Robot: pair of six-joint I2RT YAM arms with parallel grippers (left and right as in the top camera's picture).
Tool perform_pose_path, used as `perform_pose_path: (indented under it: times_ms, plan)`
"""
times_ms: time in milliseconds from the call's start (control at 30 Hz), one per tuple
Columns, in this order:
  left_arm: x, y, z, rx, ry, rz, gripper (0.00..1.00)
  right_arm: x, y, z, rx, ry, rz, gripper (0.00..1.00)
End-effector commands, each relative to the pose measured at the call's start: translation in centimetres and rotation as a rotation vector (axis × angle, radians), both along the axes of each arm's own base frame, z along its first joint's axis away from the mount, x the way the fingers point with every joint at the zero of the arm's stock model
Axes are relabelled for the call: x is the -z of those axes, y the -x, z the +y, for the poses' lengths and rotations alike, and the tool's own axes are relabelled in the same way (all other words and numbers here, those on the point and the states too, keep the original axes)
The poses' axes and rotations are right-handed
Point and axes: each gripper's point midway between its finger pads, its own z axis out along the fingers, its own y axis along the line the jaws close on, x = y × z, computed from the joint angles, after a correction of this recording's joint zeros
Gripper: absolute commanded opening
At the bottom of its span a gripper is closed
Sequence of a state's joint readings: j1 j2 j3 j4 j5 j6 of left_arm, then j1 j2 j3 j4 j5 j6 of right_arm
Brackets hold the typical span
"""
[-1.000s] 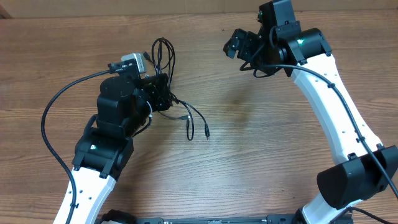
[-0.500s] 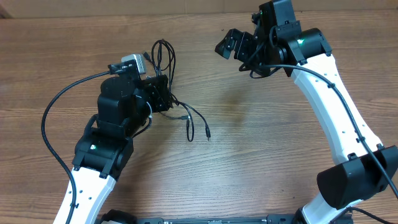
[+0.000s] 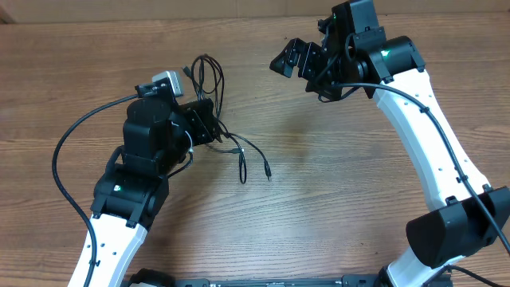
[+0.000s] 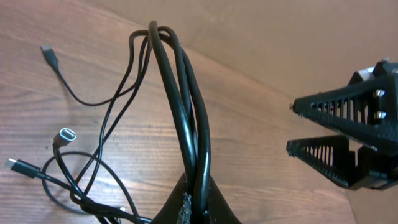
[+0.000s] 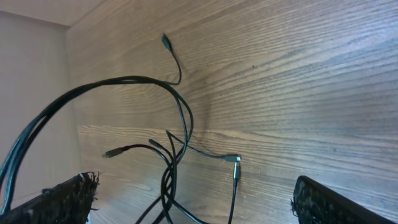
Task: Untangle cables
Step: 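Release the cables from the right gripper and pull it back right, then move the right gripper to the cables held by the left and grasp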
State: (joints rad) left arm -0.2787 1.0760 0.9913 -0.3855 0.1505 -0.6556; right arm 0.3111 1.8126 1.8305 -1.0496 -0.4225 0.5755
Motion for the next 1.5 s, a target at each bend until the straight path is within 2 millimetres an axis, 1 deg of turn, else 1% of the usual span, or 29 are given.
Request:
perform_pose_path:
  times_ms: [0, 200, 367, 433, 500, 567, 700, 767, 833, 967, 1000, 1167, 1300, 1333, 1467]
  plan:
    - [-1.6, 0.4, -0.3, 0.028, 0.026, -0.031, 0.04, -2.9, 0.7, 0.1, -0.012, -0.028, -0.055, 1.0]
    - [-1.7, 0.6, -0.8, 0.054, 0.038, -0.031, 0.04, -3.1, 1.2, 0.6, -0.034, -0.057, -0.042, 1.0]
    - [-1.7, 0.6, -0.9, 0.061, 0.045, -0.028, 0.04, -2.5, 1.9, 0.4, -0.033, -0.045, -0.002, 1.0]
    - [-1.7, 0.5, -0.7, 0.041, 0.049, -0.026, 0.04, -2.3, 2.3, 0.4, -0.036, -0.039, 0.017, 1.0]
    - [-1.7, 0.2, -0.1, -0.014, 0.071, -0.011, 0.04, -2.1, 2.7, 0.5, -0.042, -0.034, 0.032, 1.0]
    - [-1.5, -0.2, 0.9, -0.12, 0.133, 0.025, 0.04, -1.9, 3.2, 0.9, -0.052, -0.03, 0.046, 1.0]
    - [-0.9, -0.7, 3.5, -0.383, 0.312, 0.104, 0.04, -1.4, 4.6, 1.6, -0.08, -0.015, 0.088, 1.0]
    - [-0.5, -0.7, 4.6, -0.521, 0.431, 0.146, 0.04, -1.2, 5.5, 2.1, -0.098, -0.013, 0.111, 1.0]
    - [-0.2, -0.7, 5.4, -0.629, 0.545, 0.177, 0.04, -1.3, 6.5, 2.9, -0.13, -0.03, 0.138, 1.0]
    - [-0.1, -0.7, 5.7, -0.74, 0.74, 0.229, 0.04, -1.1, 8.5, 4.1, -0.182, -0.036, 0.19, 1.0]
    - [-0.1, -0.7, 5.7, -0.751, 0.76, 0.233, 0.04, -1.0, 8.8, 4.3, -0.195, -0.03, 0.189, 1.0]
    - [-0.2, -0.7, 6.9, -0.821, 0.77, 0.198, 0.05, -0.6, 8.8, 5.6, -0.293, 0.062, 0.064, 1.0]
    - [0.3, -0.4, 8.1, -0.936, 0.85, 0.202, 0.05, 0.1, 8.5, 5.6, -0.289, 0.18, 0.003, 1.0]
    - [0.8, -0.1, 8.7, -0.997, 0.881, 0.205, 0.04, 0.3, 8.3, 5.5, -0.28, 0.222, -0.018, 1.0]
    - [1.0, 0.2, 9.9, -1.086, 0.928, 0.179, 0.04, 0.5, 8.9, 6.0, -0.298, 0.234, -0.023, 1.0]
